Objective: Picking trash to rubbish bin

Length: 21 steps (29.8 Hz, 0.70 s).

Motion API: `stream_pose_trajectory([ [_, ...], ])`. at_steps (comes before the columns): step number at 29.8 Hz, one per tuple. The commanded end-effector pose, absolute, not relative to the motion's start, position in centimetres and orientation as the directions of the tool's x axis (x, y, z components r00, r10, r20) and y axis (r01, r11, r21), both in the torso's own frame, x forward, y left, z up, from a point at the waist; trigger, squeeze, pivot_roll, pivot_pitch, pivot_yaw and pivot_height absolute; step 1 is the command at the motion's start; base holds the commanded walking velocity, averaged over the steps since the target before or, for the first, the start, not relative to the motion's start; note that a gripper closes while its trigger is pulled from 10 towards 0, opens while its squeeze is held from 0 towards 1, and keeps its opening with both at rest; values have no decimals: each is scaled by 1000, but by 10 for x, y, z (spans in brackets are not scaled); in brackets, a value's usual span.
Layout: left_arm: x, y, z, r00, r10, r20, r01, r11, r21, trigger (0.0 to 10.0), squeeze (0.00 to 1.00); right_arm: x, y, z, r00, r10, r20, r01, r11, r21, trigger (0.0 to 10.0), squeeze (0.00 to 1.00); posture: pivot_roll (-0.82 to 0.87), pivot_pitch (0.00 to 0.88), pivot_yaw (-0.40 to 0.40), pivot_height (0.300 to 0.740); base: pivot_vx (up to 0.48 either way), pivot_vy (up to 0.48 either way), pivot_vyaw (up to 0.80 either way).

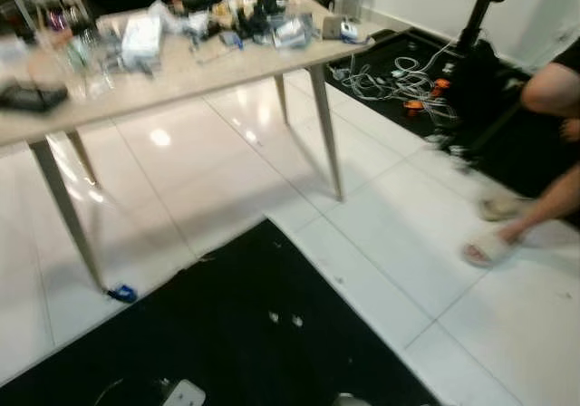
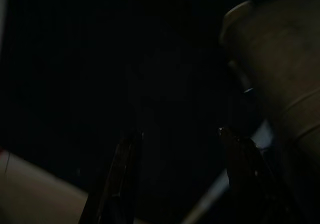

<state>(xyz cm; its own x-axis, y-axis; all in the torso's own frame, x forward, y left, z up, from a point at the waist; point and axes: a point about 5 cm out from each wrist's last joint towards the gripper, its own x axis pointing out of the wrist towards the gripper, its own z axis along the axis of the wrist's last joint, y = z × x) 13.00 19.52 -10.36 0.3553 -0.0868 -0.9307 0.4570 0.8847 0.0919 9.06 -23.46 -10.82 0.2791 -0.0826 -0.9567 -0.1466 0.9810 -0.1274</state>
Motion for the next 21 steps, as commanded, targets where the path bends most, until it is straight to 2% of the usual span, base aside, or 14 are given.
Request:
stream_pose_trajectory([
  [1, 120, 200, -106, 323, -73, -944, 461, 883, 90, 10000, 0, 87, -229, -110, 270, -70, -960, -145, 983, -113, 10000, 0, -38, 99, 72, 740, 375, 0, 0],
  [21, 120, 201, -106, 322, -73, -944, 472, 877, 93, 10000, 0, 88, -229, -110, 276, -75, -958, -151, 981, -120, 10000, 0, -43, 88, 73, 740, 399, 0, 0],
])
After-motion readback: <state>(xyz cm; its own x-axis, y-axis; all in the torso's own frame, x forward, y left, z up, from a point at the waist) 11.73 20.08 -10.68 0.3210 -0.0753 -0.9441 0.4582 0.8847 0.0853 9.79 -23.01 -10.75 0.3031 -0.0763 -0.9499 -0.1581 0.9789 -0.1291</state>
